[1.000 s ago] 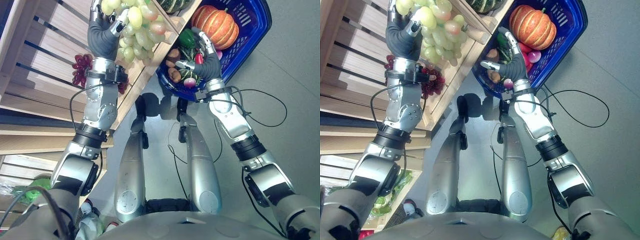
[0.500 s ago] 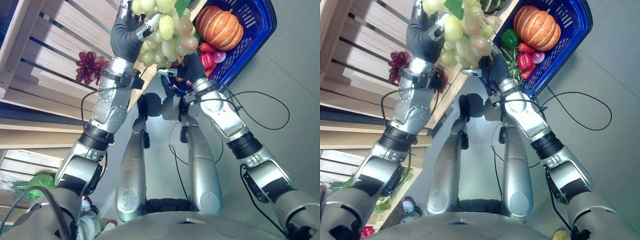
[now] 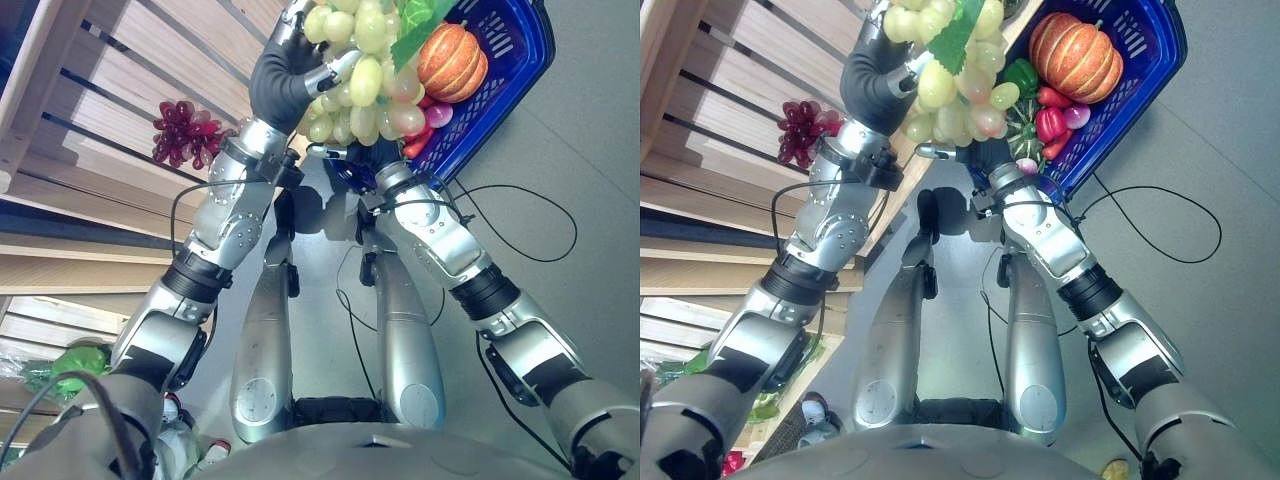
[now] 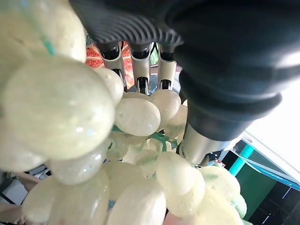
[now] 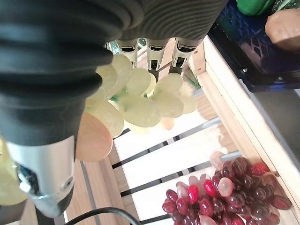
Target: Pick up fruits and vegetables into the basket
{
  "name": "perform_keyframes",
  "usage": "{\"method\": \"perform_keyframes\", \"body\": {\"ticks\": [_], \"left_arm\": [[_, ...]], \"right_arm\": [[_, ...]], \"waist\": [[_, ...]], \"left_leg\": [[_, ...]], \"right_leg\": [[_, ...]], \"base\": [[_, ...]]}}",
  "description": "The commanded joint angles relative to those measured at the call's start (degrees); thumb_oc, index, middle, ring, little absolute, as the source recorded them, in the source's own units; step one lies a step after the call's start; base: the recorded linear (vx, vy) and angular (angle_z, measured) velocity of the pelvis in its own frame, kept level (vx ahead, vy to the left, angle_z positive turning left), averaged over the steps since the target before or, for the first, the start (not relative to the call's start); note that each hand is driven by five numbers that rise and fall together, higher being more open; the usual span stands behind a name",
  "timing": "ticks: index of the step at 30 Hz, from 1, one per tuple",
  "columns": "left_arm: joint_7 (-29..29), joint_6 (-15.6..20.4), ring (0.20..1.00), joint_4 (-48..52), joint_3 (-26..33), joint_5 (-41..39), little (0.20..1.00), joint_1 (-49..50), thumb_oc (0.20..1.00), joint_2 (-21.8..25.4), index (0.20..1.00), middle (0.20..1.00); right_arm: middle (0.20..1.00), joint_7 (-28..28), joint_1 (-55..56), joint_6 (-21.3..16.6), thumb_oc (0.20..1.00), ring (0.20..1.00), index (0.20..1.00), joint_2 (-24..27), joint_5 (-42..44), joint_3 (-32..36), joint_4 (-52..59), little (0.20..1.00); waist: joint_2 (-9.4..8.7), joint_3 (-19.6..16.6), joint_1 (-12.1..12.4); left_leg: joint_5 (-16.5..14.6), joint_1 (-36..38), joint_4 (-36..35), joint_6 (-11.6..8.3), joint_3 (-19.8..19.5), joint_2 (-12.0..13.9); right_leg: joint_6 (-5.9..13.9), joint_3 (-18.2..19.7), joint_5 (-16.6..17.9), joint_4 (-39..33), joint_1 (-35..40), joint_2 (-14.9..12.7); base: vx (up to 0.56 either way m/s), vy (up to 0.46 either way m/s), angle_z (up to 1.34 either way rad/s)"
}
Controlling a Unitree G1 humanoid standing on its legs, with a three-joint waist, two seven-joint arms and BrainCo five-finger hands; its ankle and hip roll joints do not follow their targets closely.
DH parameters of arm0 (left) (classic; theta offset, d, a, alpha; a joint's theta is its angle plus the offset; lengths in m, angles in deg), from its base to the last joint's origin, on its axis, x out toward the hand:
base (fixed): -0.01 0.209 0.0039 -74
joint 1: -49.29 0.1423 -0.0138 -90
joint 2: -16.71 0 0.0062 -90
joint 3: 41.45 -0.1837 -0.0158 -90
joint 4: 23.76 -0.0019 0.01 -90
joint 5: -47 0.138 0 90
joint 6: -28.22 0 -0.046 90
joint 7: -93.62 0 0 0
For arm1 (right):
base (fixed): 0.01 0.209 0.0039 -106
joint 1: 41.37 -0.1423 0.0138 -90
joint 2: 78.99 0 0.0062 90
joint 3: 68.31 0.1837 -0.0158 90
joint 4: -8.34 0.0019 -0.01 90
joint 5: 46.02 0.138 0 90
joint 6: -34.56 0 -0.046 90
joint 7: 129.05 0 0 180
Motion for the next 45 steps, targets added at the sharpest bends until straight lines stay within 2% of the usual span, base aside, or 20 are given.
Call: {"method": "perform_keyframes", "body": {"ticks": [1,2,3,4,5,21,26,30,32,35,36,37,38,45], "left_arm": [[-3.67,0.75,0.2,9.13,-2.25,-1.66,0.2,-2.49,0.2,-3.14,0.2,0.2],[-3.75,0.45,0.2,9.28,-2.45,-2.0,0.2,-2.51,0.2,-3.14,0.2,0.2],[-4.01,0.25,0.2,9.23,-2.75,-1.91,0.2,-2.5,0.2,-3.4,0.2,0.2],[-4.14,0.05,0.2,9.23,-2.89,-1.83,0.2,-2.47,0.2,-3.55,0.2,0.2],[-4.31,-0.4,0.2,9.45,-3.06,-2.11,0.2,-2.43,0.2,-3.72,0.2,0.2],[-4.58,-1.59,0.2,11.16,-3.13,-1.92,0.2,-1.28,0.2,-5.43,0.2,0.2],[-3.87,-0.99,0.2,11.32,-2.67,-1.59,0.2,-0.84,0.2,-5.19,0.2,0.2],[-0.52,0.82,0.2,11.27,-2.44,3.09,0.2,-0.84,0.2,-4.61,0.2,0.2],[3.19,2.07,1.0,10.86,-2.02,6.25,1.0,-0.92,1.0,-4.06,1.0,1.0],[4.77,3.03,1.0,10.54,-1.24,6.94,1.0,-0.81,1.0,-3.3,1.0,1.0],[7.78,4.48,1.0,10.25,-0.33,9.34,1.0,-0.31,1.0,-2.48,1.0,1.0],[8.91,4.79,1.0,10.19,-0.15,10.0,1.0,-0.25,1.0,-2.22,1.0,1.0],[12.92,4.87,1.0,10.01,0.32,13.52,1.0,0.12,1.0,-2.02,1.0,1.0],[23.32,5.09,1.0,7.9,2.89,17.71,1.0,1.66,1.0,-0.37,1.0,1.0]], "right_arm": [[1.0,2.81,-3.15,-3.71,1.0,1.0,1.0,-3.04,0.17,-0.15,4.46,1.0],[1.0,3.65,-3.35,-3.84,1.0,1.0,1.0,-3.08,-0.25,-0.03,4.42,1.0],[0.862,5.07,-3.51,-3.94,0.862,0.862,0.862,-3.29,-0.78,-0.04,4.22,0.862],[0.448,6.07,-3.6,-3.72,0.448,0.448,0.448,-3.47,-1.02,0.1,4.04,0.448],[0.2,6.56,-3.81,-3.57,0.2,0.2,0.2,-3.65,-1.11,0.32,3.89,0.2],[0.2,11.38,-3.01,-4.46,0.2,0.2,0.2,-5.14,-4.85,1.46,3.63,0.2],[0.2,11.85,-2.74,-4.51,0.2,0.2,0.2,-5.22,-5.19,1.82,3.79,0.2],[0.2,12.08,-2.54,-4.86,0.2,0.2,0.2,-5.07,-5.12,2.04,3.8,0.2],[0.2,12.36,-2.42,-4.95,0.2,0.2,0.2,-4.96,-5.16,1.95,3.97,0.2],[0.2,12.26,-2.24,-5.19,0.2,0.2,0.2,-4.56,-4.91,2.24,4.07,0.2],[0.2,12.15,-1.88,-5.64,0.2,0.2,0.2,-4.32,-4.99,2.61,4.05,0.2],[0.2,12.18,-1.82,-5.79,0.2,0.2,0.2,-4.26,-5.0,2.69,4.02,0.2],[0.2,12.41,-1.57,-6.26,0.2,0.2,0.2,-4.18,-5.01,2.68,3.94,0.2],[0.2,12.42,-0.91,-6.89,0.2,0.2,0.2,-3.37,-4.74,3.6,4.64,0.2]], "waist": [[2.15,-1.86,-0.32],[2.16,-1.86,-0.33],[2.2,-1.86,-0.31],[2.22,-1.86,-0.31],[2.29,-1.86,-0.28],[2.59,-1.86,-0.3],[2.7,-1.86,-0.16],[2.77,-1.86,-0.08],[2.83,-1.86,0.01],[2.85,-1.86,0.1],[3.0,-1.86,0.3],[3.04,-1.86,0.35],[3.1,-1.86,0.45],[3.35,-1.86,0.8]], "left_leg": [[-6.23,0.54,3.94,1.15,-0.3,-3.06],[-6.23,0.57,3.92,1.17,-0.29,-3.08],[-6.19,0.59,3.84,1.21,-0.31,-3.09],[-6.17,0.61,3.79,1.24,-0.3,-3.1],[-6.17,0.65,3.73,1.29,-0.29,-3.15],[-6.0,0.47,3.62,1.66,-0.23,-3.61],[-5.91,0.41,3.66,1.62,-0.35,-3.66],[-5.84,0.27,3.63,1.65,-0.47,-3.71],[-5.83,0.18,3.69,1.68,-0.53,-3.73],[-5.83,0.06,3.78,1.68,-0.54,-3.7],[-5.81,0.08,3.78,1.66,-0.63,-3.77],[-5.8,0.06,3.78,1.63,-0.67,-3.78],[-5.81,0.08,3.8,1.56,-0.75,-3.79],[-5.65,0.08,3.63,1.43,-1.11,-3.88]], "right_leg": [[4.42,-2.92,0.02,-6.17,6.56,-0.38],[4.42,-2.91,0.07,-6.25,6.61,-0.38],[4.43,-2.94,0.12,-6.23,6.56,-0.38],[4.42,-2.95,0.15,-6.29,6.58,-0.38],[4.42,-2.96,0.18,-6.38,6.65,-0.38],[4.4,-2.99,0.49,-6.3,6.22,-0.31],[4.44,-3.13,0.5,-6.18,6.21,-0.38],[4.43,-3.2,0.47,-5.99,5.97,-0.32],[4.42,-3.2,0.38,-5.78,5.79,-0.29],[4.41,-3.23,0.29,-5.71,5.73,-0.34],[4.42,-3.33,0.18,-5.63,5.79,-0.38],[4.44,-3.37,0.17,-5.61,5.76,-0.41],[4.46,-3.42,0.08,-5.5,5.77,-0.43],[4.6,-3.64,-0.16,-5.46,5.87,-0.63]], "base": [[0.0,0.0,0.0],[0.0,0.0,0.0],[0.0,0.0,0.0],[0.0,0.0,0.0],[0.0,0.0,0.0],[0.0,0.0,0.0],[0.0,0.0,0.0],[0.0,0.0,0.0],[0.0,0.0,0.0],[0.0,0.0,0.0],[0.0,0.0,0.0],[0.0,0.0,0.0],[0.0,0.0,0.0],[0.0,0.0,0.0]]}}
